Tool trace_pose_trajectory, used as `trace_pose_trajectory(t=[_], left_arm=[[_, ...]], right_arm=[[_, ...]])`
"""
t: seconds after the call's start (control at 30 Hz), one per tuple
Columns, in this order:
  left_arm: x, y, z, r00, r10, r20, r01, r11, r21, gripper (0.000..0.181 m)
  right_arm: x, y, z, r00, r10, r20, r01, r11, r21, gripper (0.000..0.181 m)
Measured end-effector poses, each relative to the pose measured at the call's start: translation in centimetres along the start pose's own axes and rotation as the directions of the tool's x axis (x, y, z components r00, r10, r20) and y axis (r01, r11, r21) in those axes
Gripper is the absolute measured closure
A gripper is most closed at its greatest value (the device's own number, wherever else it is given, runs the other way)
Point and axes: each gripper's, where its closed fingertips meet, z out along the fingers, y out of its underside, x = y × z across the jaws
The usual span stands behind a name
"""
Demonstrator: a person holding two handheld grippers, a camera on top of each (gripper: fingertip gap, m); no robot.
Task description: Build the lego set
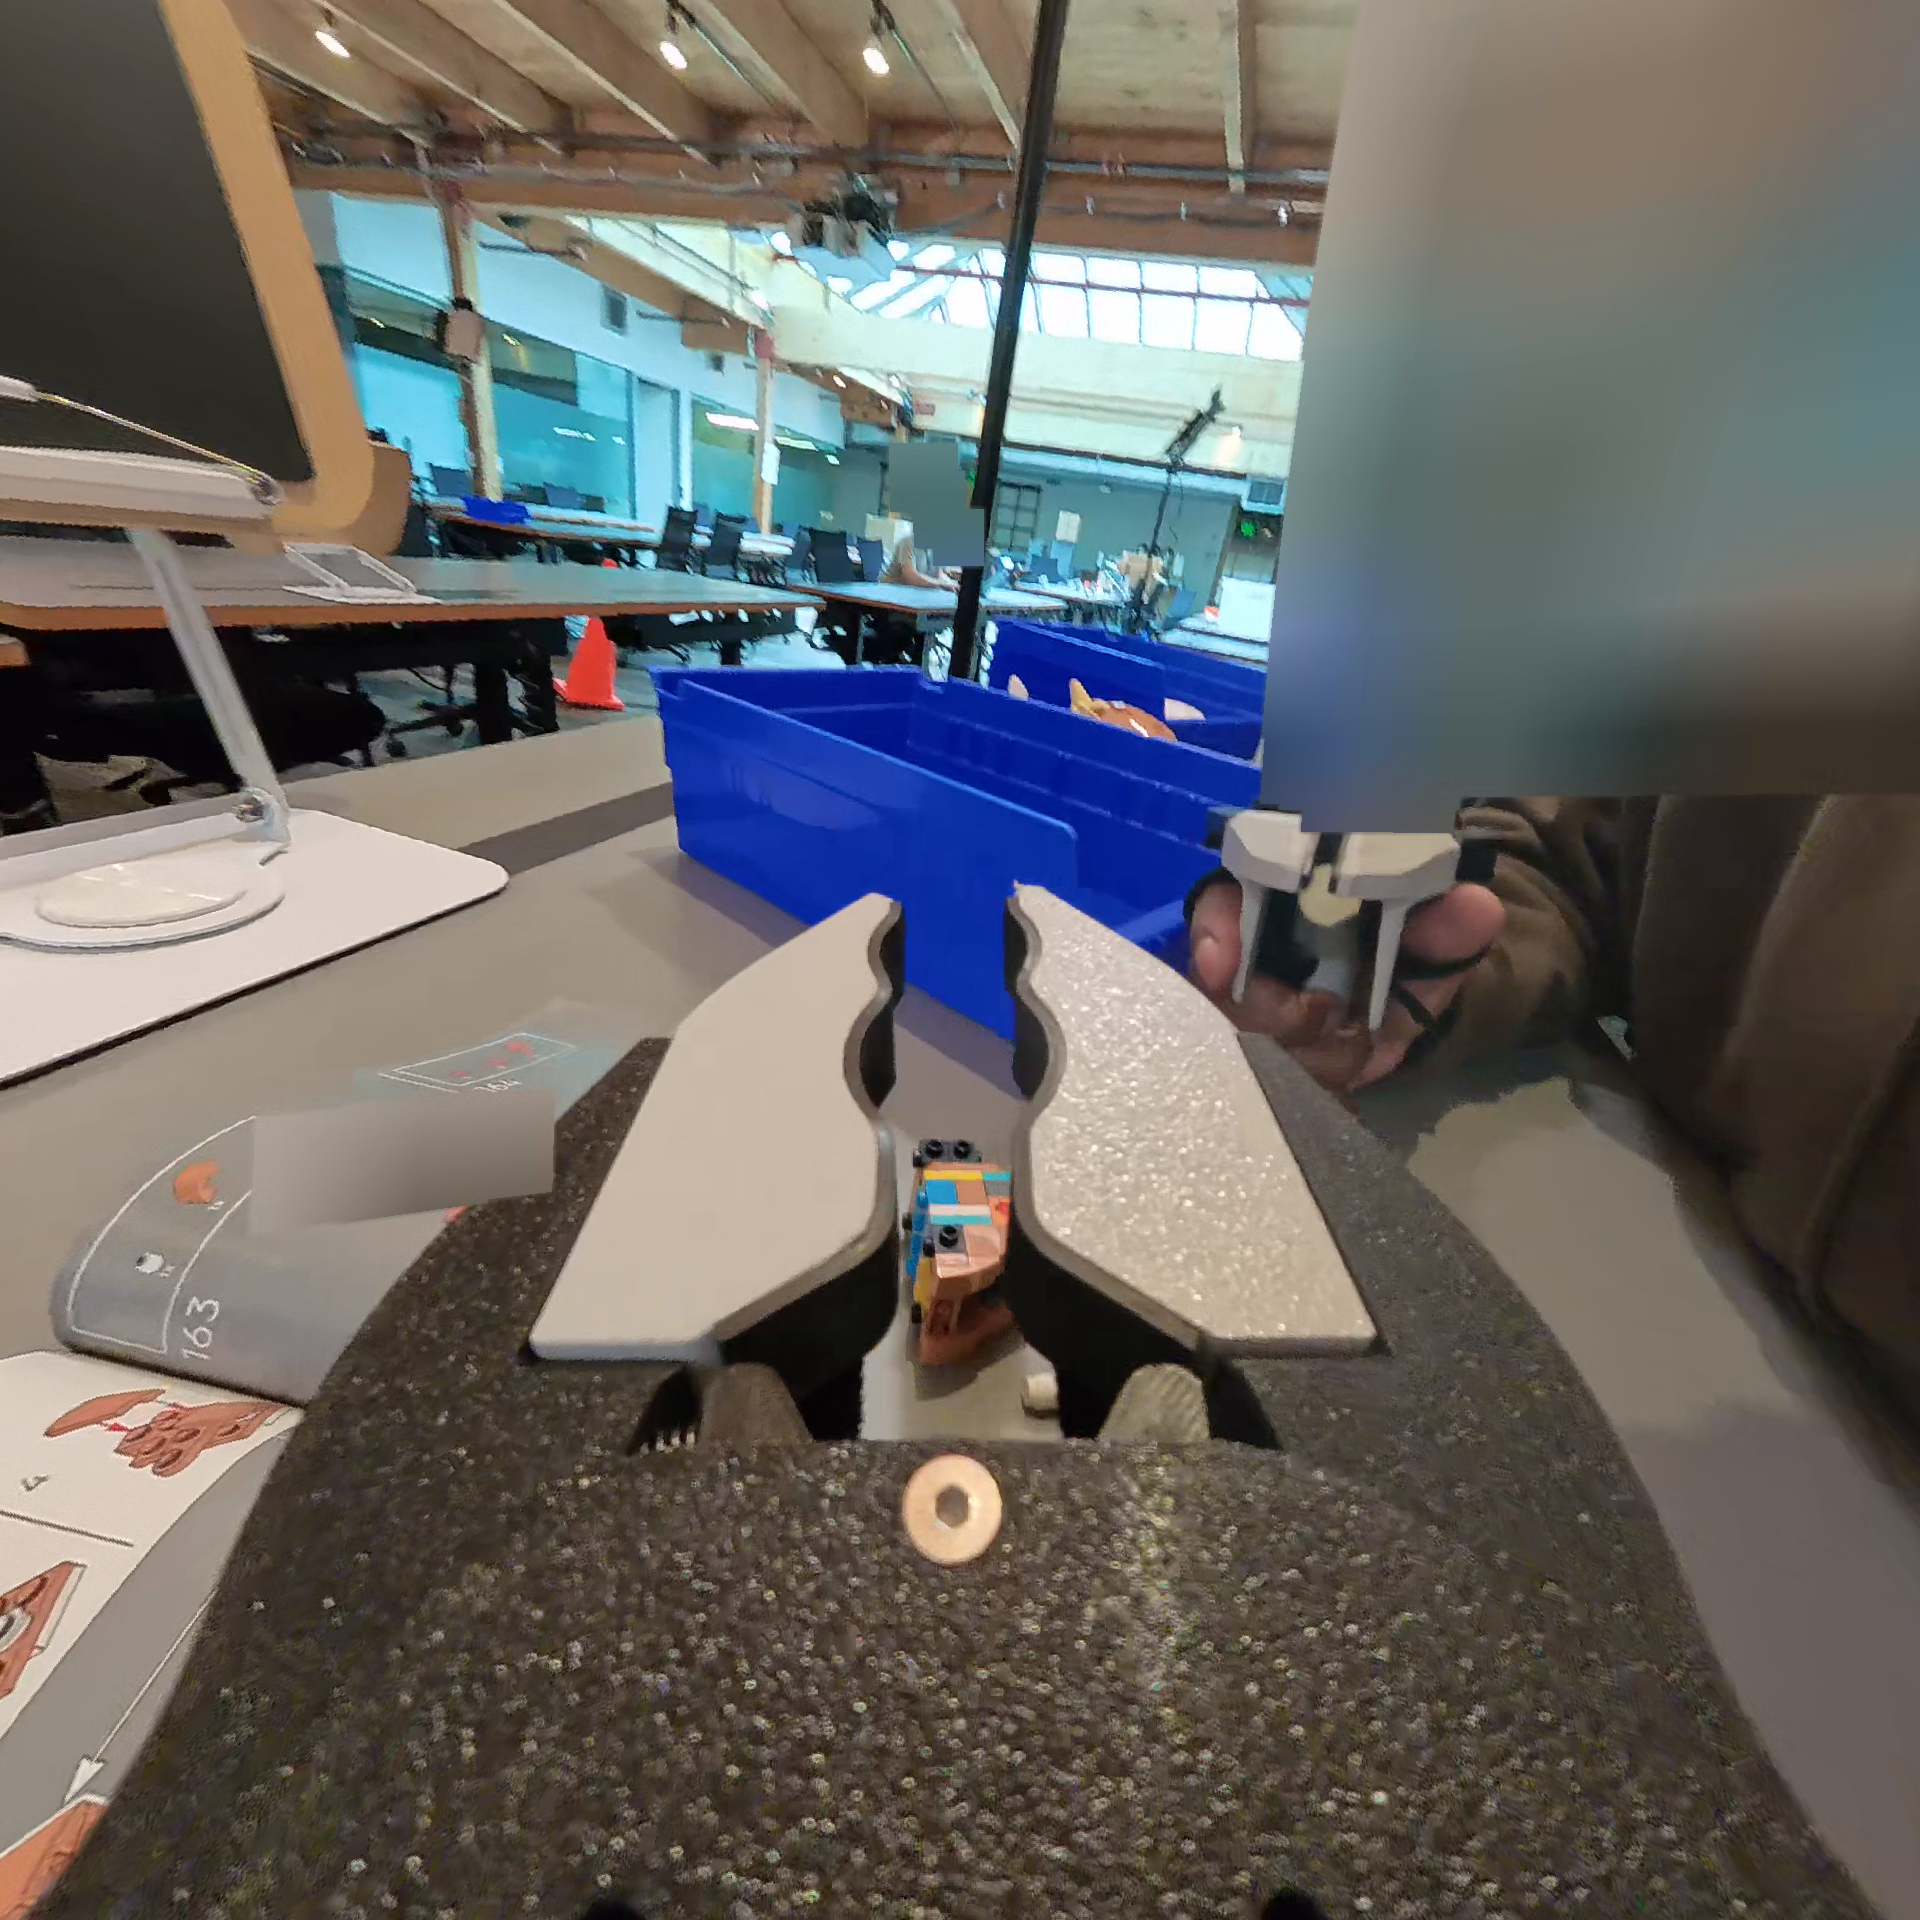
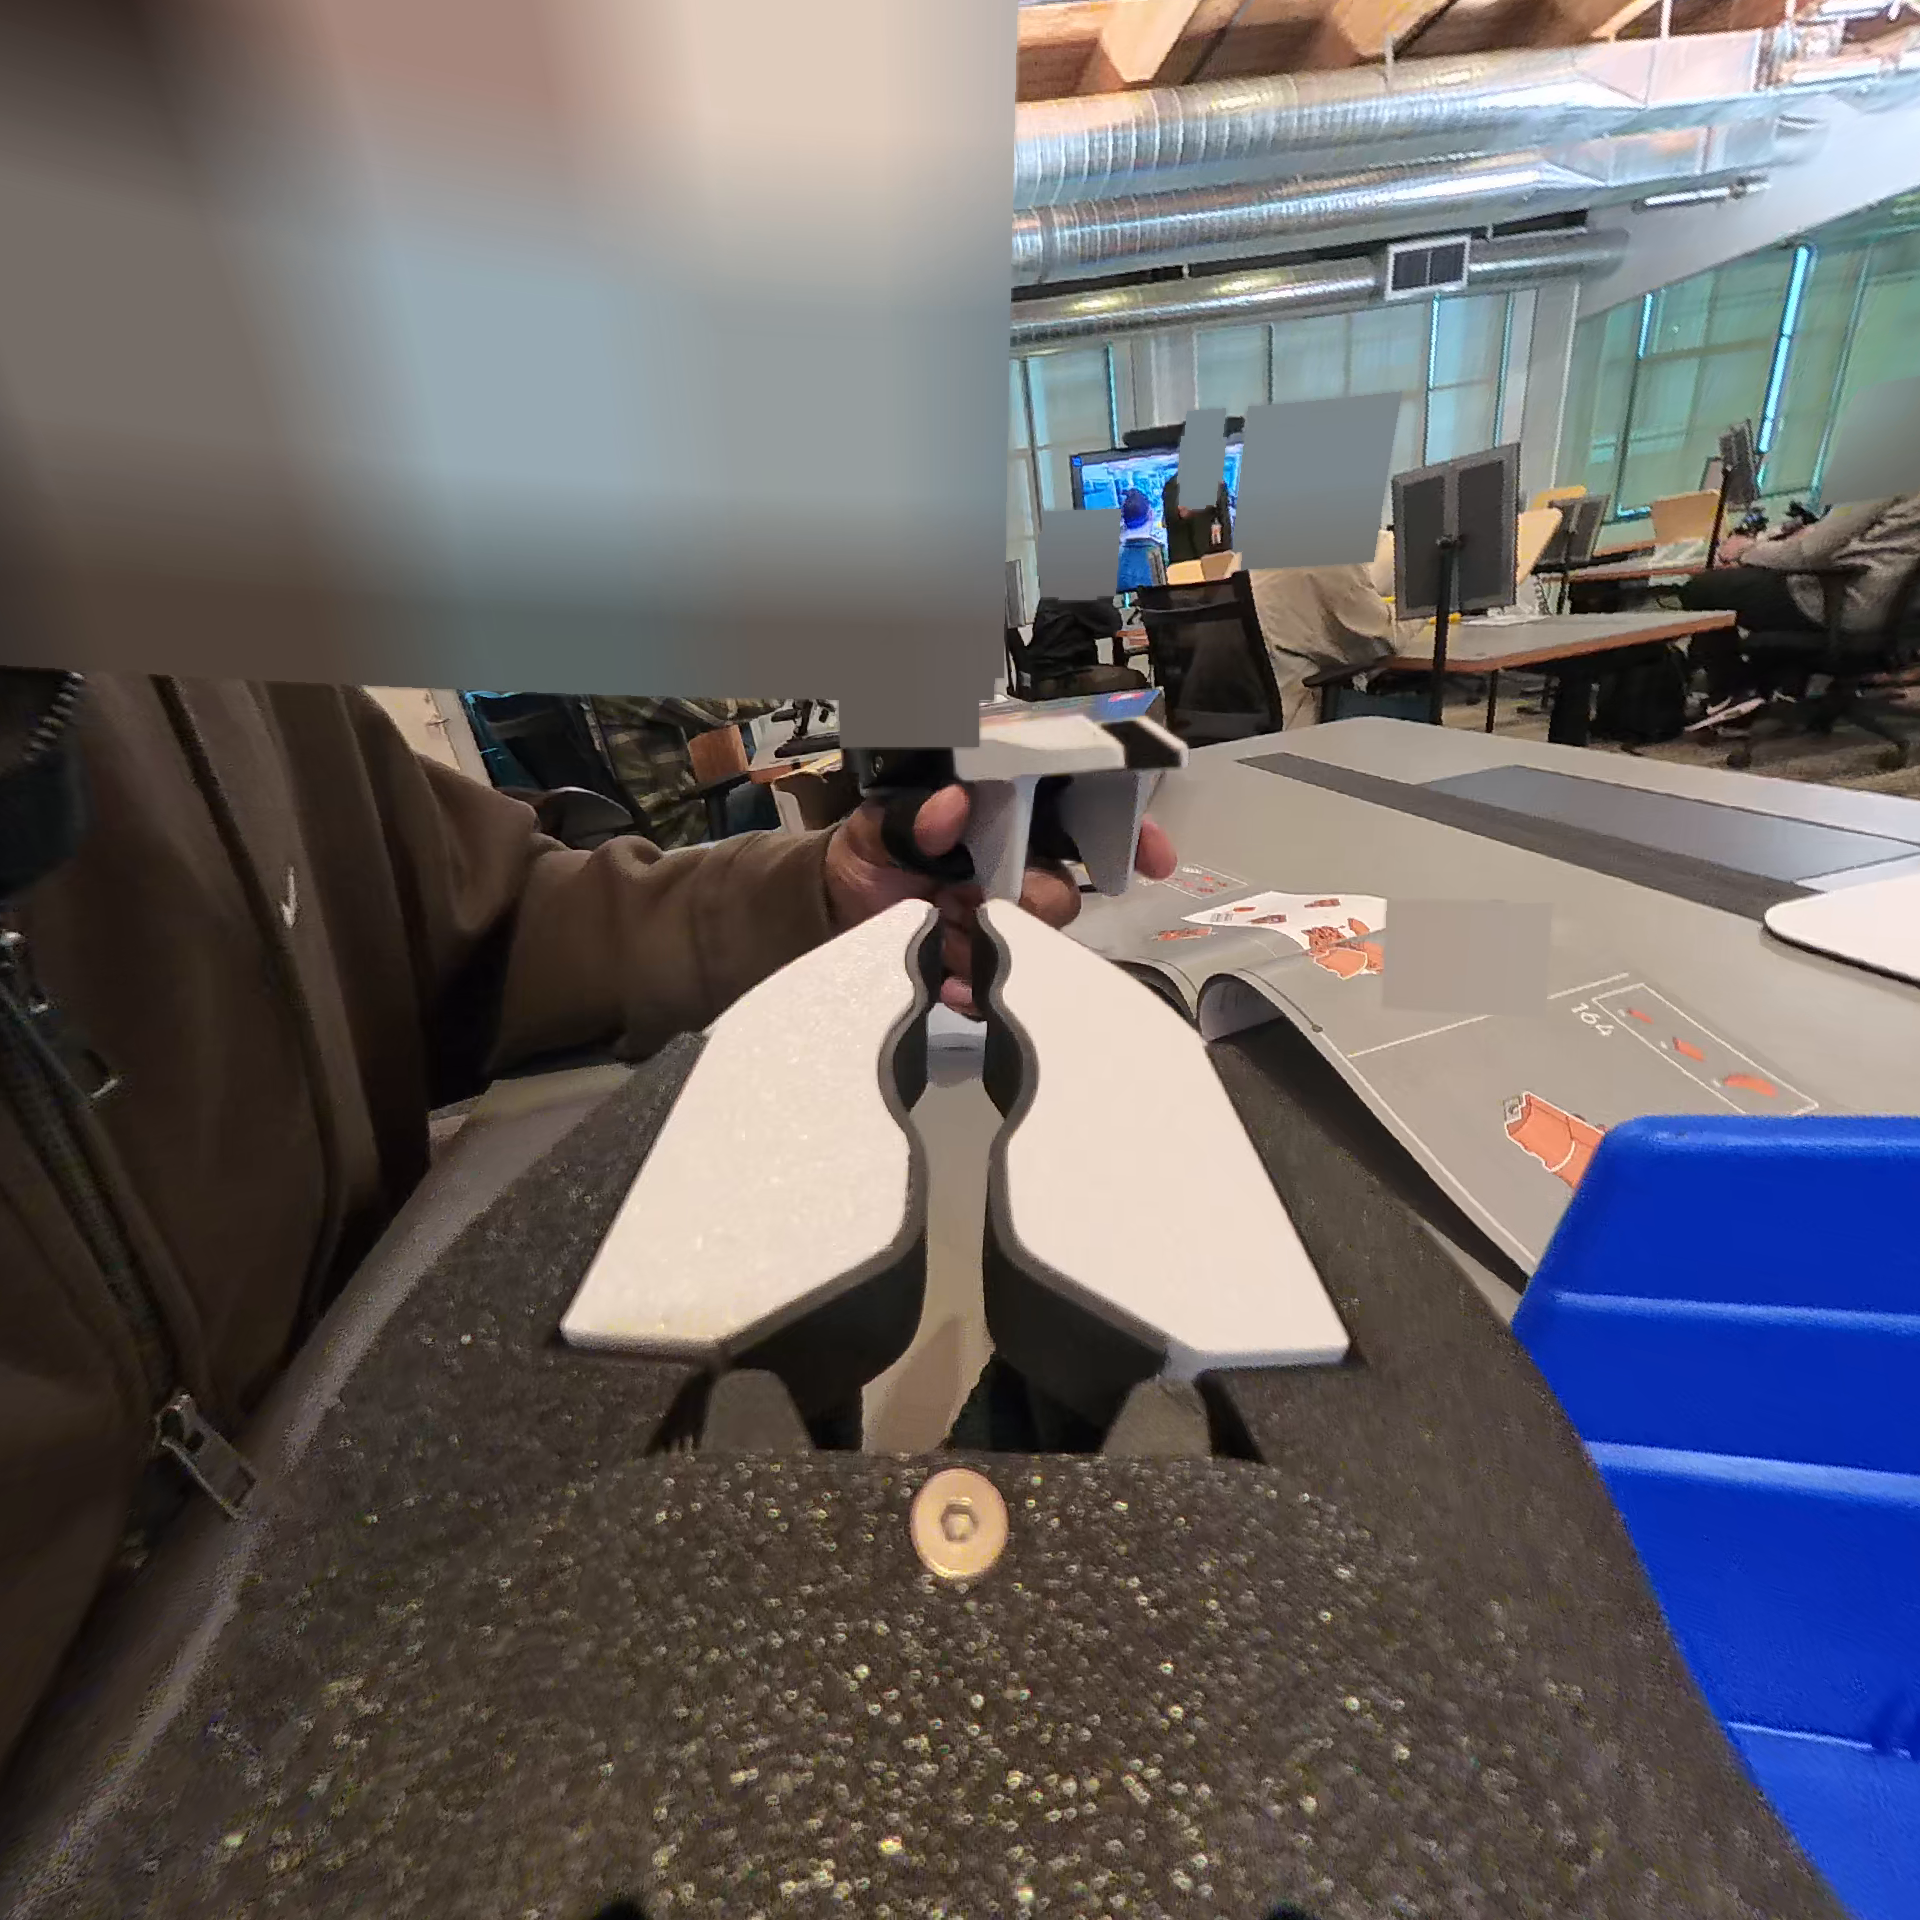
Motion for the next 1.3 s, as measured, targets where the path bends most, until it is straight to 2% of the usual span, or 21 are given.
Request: trace_pose_trajectory(t=[0.2,0.33,0.43,0.53,0.67,0.9,1.13,1.3], left_arm=[[2.6,2.8,-0.4,0.977,0.095,-0.19,-0.132,0.973,-0.191,0.157],[4.0,6.1,-1.6,0.937,0.148,-0.316,-0.261,0.897,-0.357,0.153],[4.4,7.8,-2.7,0.918,0.152,-0.366,-0.315,0.842,-0.439,0.151],[3.7,8.5,-3.2,0.92,0.174,-0.351,-0.337,0.808,-0.483,0.152],[3.1,9.1,-2.8,0.944,0.141,-0.299,-0.287,0.798,-0.53,0.154],[2.7,10.8,-2.7,0.95,0.153,-0.271,-0.295,0.721,-0.627,0.155],[2.3,12.2,-2.7,0.946,0.186,-0.264,-0.32,0.646,-0.693,0.158],[2.4,12.4,-2.5,0.946,0.191,-0.263,-0.324,0.638,-0.699,0.159]], right_arm=[[0.2,-0.5,-0.4,0.999,-0.035,-0.009,0.036,0.999,0.031,0.177],[0.5,-0.5,-0.6,0.995,-0.085,-0.047,0.085,0.996,0.017,0.177],[0.7,-0.3,-1.0,0.986,-0.145,-0.08,0.144,0.989,-0.015,0.178],[0.9,0.1,-1.6,0.976,-0.19,-0.106,0.184,0.981,-0.059,0.177],[1.8,0.8,-2.5,0.957,-0.234,-0.17,0.212,0.967,-0.141,0.178],[3.3,1.9,-3.7,0.953,-0.203,-0.224,0.144,0.956,-0.254,0.178],[3.9,2.6,-3.8,0.935,-0.237,-0.262,0.147,0.935,-0.322,0.178],[4.2,3.4,-4.0,0.919,-0.276,-0.281,0.149,0.904,-0.401,0.177]])
